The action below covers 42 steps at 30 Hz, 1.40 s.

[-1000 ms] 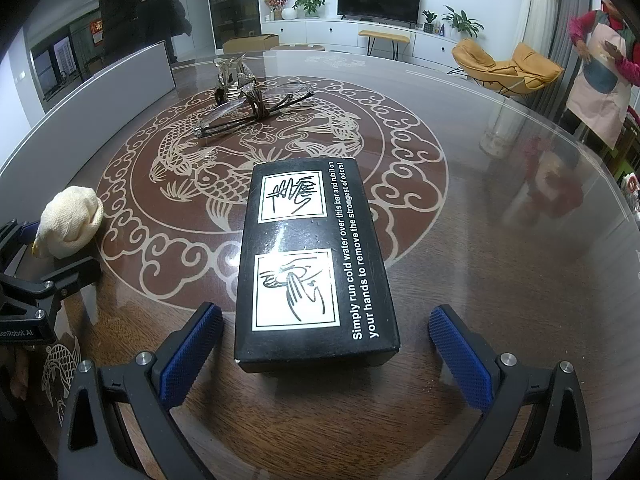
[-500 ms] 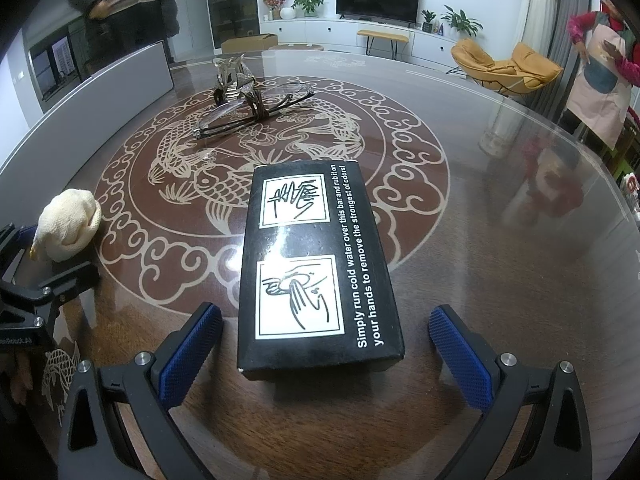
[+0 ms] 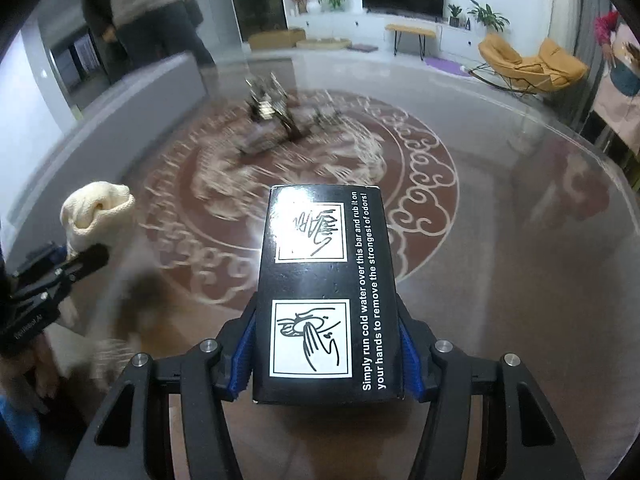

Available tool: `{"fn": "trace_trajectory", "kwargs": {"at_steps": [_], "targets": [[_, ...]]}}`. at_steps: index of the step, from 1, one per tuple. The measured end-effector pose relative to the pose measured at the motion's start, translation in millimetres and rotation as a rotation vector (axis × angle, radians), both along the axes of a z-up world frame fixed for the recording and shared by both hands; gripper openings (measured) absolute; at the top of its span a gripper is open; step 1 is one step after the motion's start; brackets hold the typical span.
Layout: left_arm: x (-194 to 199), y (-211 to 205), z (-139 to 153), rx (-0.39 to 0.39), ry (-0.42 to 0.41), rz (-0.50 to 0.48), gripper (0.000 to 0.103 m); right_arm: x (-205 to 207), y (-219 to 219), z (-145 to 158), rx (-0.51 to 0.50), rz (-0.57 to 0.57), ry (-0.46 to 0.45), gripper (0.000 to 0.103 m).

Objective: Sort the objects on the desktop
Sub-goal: 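Carry the knitted bag and soap box with both tools over the cardboard box, then open both tools to drop the bag and soap box into the box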

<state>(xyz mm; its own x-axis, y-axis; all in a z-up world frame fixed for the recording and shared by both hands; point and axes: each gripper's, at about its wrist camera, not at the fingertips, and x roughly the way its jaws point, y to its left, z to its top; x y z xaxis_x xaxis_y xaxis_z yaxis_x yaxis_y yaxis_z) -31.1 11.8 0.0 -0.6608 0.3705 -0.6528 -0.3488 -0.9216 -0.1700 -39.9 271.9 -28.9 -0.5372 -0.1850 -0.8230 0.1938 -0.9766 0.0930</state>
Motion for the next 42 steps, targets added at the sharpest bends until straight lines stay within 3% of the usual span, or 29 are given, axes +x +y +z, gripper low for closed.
{"fn": "trace_trajectory", "kwargs": {"at_steps": [4,7,12,16,20,22,24,25,28,29,32,34,38,42], "targets": [[23,-26,27,0.098,0.007,0.059,0.031,6,-21,21,-0.026,0.022,0.045,0.059],[32,-75,61,0.164,0.039,0.145,0.032,-2,-57,44,-0.076,0.081,0.084,0.059],[29,-179,100,0.147,0.066,0.341,0.032,-20,-172,89,-0.165,0.296,0.158,0.059],[2,-251,87,0.095,-0.037,0.485,0.031,-35,-277,111,-0.213,0.464,0.192,0.059],[-20,-281,65,0.041,-0.140,0.535,0.032,-60,-383,102,-0.121,0.587,0.201,0.059],[-28,-284,52,0.013,-0.200,0.547,0.041,-73,-415,87,-0.075,0.605,0.173,0.060],[-32,-285,41,0.005,-0.240,0.566,0.058,-91,-440,62,-0.035,0.613,0.087,0.061],[-32,-285,36,0.003,-0.247,0.579,0.073,-99,-443,53,-0.028,0.601,0.057,0.062],[-29,-275,36,-0.040,-0.196,0.577,0.076,-110,-433,40,-0.065,0.548,0.034,0.073],[-27,-273,36,-0.042,-0.189,0.579,0.079,-107,-419,43,-0.102,0.521,0.057,0.082],[-11,-269,42,-0.018,-0.128,0.573,0.079,-94,-375,57,-0.167,0.483,0.150,0.089],[3,-256,50,0.001,-0.069,0.564,0.079,-81,-334,63,-0.181,0.457,0.222,0.100],[21,-214,72,0.058,-0.008,0.471,0.081,-41,-235,44,-0.082,0.356,0.298,0.103],[37,-157,81,0.099,-0.006,0.318,0.098,-33,-139,-6,0.050,0.218,0.197,0.103]]}}
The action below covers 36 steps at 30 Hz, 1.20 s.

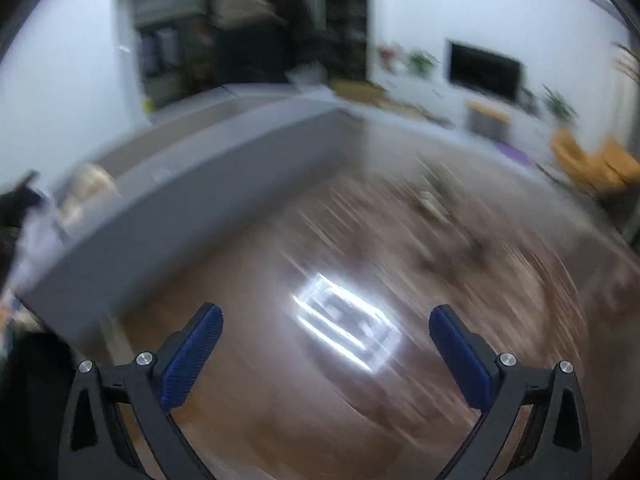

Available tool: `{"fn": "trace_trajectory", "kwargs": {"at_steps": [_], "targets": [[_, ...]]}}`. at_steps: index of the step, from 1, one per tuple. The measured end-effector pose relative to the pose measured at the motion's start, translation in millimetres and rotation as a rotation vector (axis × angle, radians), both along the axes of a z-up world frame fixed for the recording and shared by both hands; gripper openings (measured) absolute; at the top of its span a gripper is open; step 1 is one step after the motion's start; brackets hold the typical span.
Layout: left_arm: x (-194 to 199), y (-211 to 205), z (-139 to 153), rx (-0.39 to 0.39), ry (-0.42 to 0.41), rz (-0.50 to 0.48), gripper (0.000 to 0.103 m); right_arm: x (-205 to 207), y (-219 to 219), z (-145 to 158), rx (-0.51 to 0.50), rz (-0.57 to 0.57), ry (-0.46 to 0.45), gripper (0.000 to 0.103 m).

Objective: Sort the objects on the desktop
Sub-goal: 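Open both tools to drop the bag and soap box into the box, then move both open tools back over the glass table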

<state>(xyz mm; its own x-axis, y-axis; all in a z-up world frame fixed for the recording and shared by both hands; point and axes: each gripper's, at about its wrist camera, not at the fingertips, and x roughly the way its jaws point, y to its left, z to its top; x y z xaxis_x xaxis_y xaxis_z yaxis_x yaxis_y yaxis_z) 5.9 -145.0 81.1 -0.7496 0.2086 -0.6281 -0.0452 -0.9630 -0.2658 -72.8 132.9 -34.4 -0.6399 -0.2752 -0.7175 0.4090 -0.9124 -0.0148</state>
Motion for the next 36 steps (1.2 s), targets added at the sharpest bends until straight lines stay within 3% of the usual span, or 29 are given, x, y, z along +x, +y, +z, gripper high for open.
{"fn": "trace_trajectory", "kwargs": {"at_steps": [3,6,9,13,20,24,28,36], "targets": [[-7,45,-10,0.047,-0.015,-0.095,0.103,7,57,-28,0.096,-0.162,-0.053,0.103],[-28,88,-42,0.034,-0.095,-0.142,0.103,10,92,-39,0.061,-0.272,-0.099,0.103],[-52,120,-72,-0.029,-0.161,-0.159,0.103,8,109,-40,-0.003,-0.321,-0.109,0.103],[-79,146,-92,-0.146,-0.158,-0.125,0.103,-1,100,-43,0.042,-0.322,-0.144,0.103],[-88,150,-116,-0.280,-0.138,-0.075,0.103,0,98,-42,0.038,-0.323,-0.145,0.103],[-94,137,-122,-0.235,-0.200,-0.068,0.103,0,98,-42,0.037,-0.322,-0.144,0.103],[-95,144,-125,-0.294,-0.213,-0.064,0.103,0,99,-42,0.037,-0.322,-0.144,0.103],[-95,143,-124,-0.288,-0.213,-0.072,0.103,0,99,-42,0.037,-0.322,-0.144,0.103]]}}
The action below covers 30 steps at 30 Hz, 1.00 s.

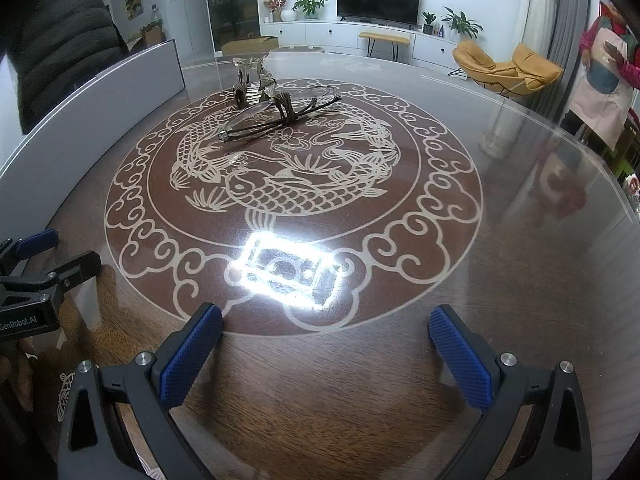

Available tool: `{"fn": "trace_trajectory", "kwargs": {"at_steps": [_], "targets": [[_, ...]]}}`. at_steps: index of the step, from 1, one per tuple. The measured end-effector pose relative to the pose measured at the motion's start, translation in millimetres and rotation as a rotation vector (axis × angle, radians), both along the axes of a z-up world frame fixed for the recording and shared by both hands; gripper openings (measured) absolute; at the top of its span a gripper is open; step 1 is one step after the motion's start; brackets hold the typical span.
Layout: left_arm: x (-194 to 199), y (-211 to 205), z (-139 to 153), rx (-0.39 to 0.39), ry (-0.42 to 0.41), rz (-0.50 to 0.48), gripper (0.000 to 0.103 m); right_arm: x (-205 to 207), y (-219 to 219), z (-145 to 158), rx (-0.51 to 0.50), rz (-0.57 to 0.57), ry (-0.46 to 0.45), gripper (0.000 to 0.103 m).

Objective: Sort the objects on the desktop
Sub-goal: 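Move both open tools back over the glass table, then move the open right tool over the rimless eyeglasses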

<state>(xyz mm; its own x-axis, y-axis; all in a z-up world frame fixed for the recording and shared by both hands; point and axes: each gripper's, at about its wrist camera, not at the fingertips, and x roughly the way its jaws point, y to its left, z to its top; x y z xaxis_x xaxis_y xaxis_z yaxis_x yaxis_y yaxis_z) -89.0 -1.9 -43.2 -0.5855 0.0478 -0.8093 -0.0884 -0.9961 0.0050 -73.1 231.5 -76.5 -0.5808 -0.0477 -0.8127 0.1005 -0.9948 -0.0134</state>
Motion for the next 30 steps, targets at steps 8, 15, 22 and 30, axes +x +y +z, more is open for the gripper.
{"fn": "trace_trajectory", "kwargs": {"at_steps": [8,15,22,30], "targets": [[0,0,0,0.001,0.000,0.000,0.103,4,0,-1,0.004,-0.002,0.000,0.103],[0,0,0,0.002,0.000,0.000,0.103,4,0,-1,0.003,-0.008,0.001,0.103],[0,0,0,0.002,0.001,0.000,0.103,9,-1,0,0.002,-0.044,-0.005,0.103],[0,0,-1,0.006,0.000,-0.003,0.103,-69,-10,10,-0.208,-0.081,-0.060,0.103]]}}
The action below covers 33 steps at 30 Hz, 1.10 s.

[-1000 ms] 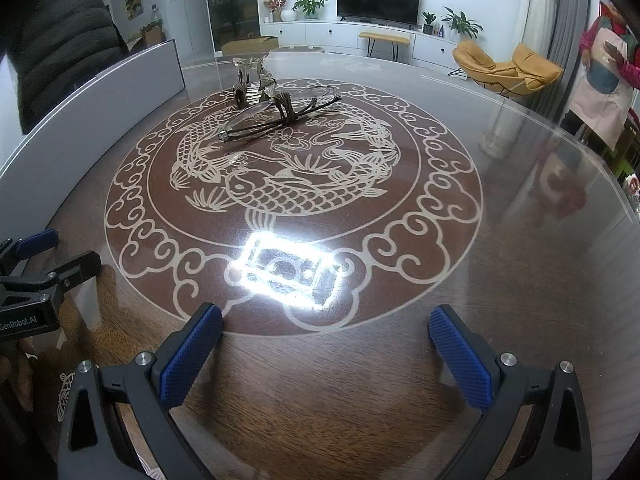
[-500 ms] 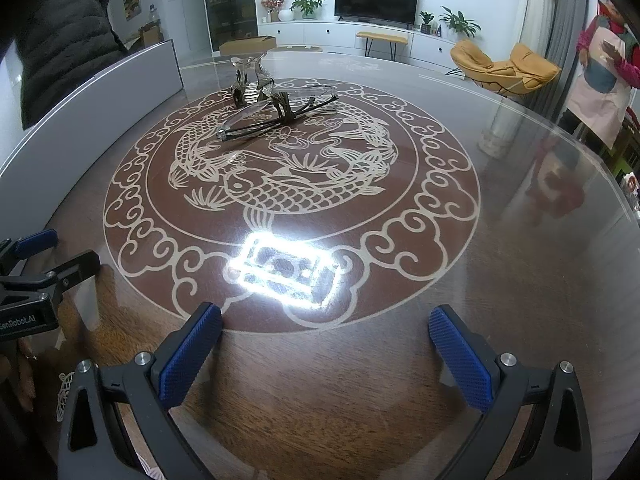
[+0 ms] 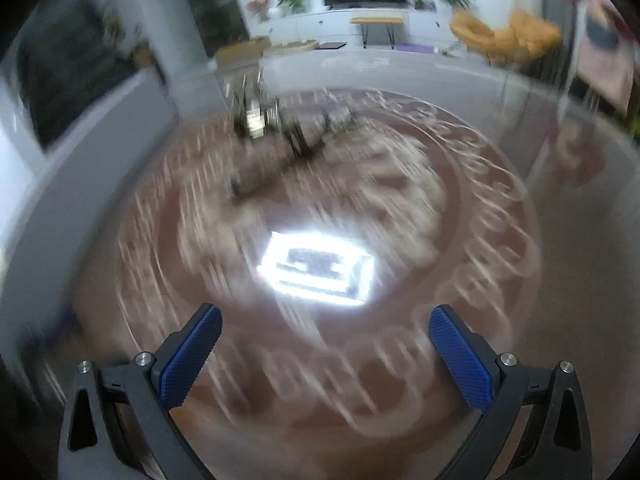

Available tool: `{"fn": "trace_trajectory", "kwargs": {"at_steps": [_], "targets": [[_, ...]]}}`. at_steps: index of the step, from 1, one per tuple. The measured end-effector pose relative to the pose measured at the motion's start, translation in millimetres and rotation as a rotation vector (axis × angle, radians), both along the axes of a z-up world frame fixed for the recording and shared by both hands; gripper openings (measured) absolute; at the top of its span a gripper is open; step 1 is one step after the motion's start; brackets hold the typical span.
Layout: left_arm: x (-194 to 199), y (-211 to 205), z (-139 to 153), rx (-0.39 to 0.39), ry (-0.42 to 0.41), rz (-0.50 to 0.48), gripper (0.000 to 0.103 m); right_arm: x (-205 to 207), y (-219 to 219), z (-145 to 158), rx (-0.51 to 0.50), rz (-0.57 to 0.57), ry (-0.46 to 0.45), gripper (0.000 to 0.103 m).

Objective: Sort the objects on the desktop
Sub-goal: 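Move the open right tool over the rimless eyeglasses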

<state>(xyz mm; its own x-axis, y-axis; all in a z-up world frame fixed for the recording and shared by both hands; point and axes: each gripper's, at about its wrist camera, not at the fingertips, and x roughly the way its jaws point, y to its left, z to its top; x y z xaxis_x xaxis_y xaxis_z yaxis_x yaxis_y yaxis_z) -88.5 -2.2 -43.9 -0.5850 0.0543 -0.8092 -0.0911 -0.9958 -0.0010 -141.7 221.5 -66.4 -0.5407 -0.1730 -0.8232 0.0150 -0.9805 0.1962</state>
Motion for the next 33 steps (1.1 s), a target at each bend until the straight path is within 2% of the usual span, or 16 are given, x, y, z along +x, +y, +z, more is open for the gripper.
{"fn": "trace_trajectory", "kwargs": {"at_steps": [3,7,11,13,15,16,17,18,20,24,33], "targets": [[1,-1,0,0.000,0.000,0.000,0.103,-49,-18,2,-0.033,-0.026,-0.023,0.103],[0,0,0,0.001,0.000,0.000,0.103,-98,-49,-1,0.063,-0.023,-0.018,0.103],[0,0,0,0.000,0.000,0.000,0.103,-118,-67,-5,0.168,-0.002,-0.019,0.103],[0,0,0,0.000,0.000,0.000,0.103,-116,-65,-6,0.174,-0.002,-0.003,0.099],[0,0,0,0.000,0.001,0.000,0.103,-108,-61,-3,0.209,-0.028,0.033,0.071],[0,0,0,0.000,0.001,0.000,0.103,-104,-58,-3,0.204,-0.033,0.049,0.064],[0,0,0,0.000,0.000,0.000,0.103,-100,-52,-2,0.211,-0.042,0.061,0.047],[1,0,0,0.000,0.000,0.000,0.103,-95,-45,-2,0.204,-0.050,0.069,0.039],[0,0,0,0.000,0.000,0.000,0.103,-89,-32,-1,0.191,-0.055,0.077,0.035],[1,0,0,0.001,0.000,0.000,0.103,-60,-7,0,0.193,-0.027,0.082,0.035],[1,0,0,0.001,0.000,0.000,0.103,52,82,0,0.246,-0.032,0.090,0.036]]}}
